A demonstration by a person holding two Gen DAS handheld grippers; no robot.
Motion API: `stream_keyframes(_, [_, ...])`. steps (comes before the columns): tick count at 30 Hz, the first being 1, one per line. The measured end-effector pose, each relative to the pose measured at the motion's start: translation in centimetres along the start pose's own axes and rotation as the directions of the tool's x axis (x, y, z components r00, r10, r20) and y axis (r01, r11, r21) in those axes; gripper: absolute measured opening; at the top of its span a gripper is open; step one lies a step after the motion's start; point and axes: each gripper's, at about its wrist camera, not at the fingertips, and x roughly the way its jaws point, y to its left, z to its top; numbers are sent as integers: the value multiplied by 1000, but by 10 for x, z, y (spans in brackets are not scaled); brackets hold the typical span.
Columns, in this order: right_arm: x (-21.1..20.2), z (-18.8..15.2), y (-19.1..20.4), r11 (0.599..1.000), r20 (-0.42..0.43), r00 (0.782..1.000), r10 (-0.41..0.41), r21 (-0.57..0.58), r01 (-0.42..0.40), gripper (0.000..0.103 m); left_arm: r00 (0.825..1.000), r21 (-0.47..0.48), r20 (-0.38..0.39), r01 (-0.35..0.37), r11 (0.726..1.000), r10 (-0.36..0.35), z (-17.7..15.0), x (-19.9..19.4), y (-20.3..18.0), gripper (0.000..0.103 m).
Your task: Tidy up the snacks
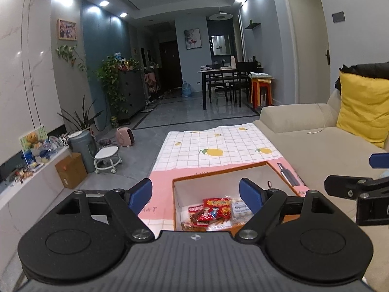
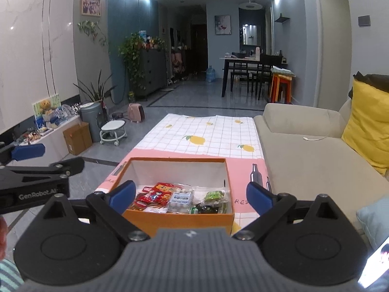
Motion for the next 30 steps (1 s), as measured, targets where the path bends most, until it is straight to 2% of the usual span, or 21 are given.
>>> stream_keyframes(5, [-19, -15, 7, 1000, 32, 999, -21, 5, 21, 95, 1000, -26, -6, 30, 999, -30, -15, -10, -1, 98])
stream_keyframes(11, [-25, -36, 11, 1000, 51, 998, -20, -15, 21, 96, 999, 3, -36, 13, 1000, -13, -30, -5, -7, 98])
stream_keyframes(14, [-20, -47, 10, 1000, 30, 999, -21, -18, 22, 96, 998, -20, -48, 31, 999, -32, -37, -1, -5, 98])
stream_keyframes(17, [-12, -53, 7, 1000, 3, 1000, -26, -4, 26, 96, 999, -29, -42, 21, 999, -22, -46, 2, -5, 99])
stream_keyframes(24, [1, -65, 5, 999, -36, 999, -38, 14, 38, 96, 994, -67, -96, 37, 997, -43, -62, 14, -1, 99])
stream_keyframes(30, [10, -72, 6, 999, -59, 997, -41, 14, 42, 97, 995, -61, -102, 3, 998, -10, -68, 16, 2, 99])
